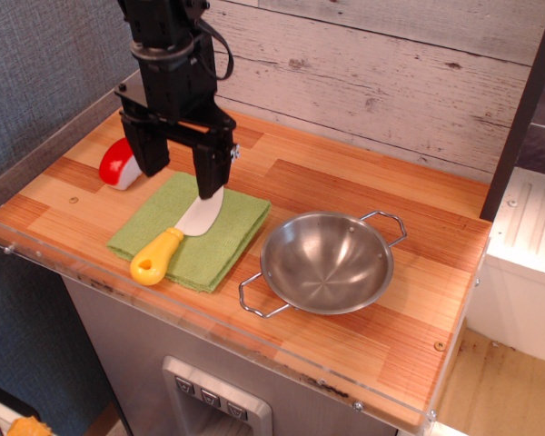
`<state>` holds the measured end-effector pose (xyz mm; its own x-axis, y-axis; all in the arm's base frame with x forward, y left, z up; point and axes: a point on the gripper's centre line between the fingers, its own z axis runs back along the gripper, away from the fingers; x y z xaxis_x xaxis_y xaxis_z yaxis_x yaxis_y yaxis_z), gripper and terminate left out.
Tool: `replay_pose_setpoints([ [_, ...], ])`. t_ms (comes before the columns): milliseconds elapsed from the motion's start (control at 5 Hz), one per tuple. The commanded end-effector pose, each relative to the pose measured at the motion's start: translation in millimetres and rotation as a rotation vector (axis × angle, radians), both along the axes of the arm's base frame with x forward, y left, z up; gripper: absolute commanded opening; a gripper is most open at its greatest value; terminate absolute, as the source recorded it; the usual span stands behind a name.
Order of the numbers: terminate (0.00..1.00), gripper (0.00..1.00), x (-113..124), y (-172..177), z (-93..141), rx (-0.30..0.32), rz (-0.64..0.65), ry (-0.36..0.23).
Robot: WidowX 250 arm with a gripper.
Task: Move the hot dog bun into the bowl
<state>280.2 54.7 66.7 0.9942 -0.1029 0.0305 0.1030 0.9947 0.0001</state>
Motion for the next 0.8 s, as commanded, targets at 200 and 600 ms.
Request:
replay_pose_setpoints([
  [200,0.00,1.00,27,97,-20,0.152,0.155,-0.036],
  [600,0.00,1.00,40,106,-36,0.195,0.183,-0.062],
])
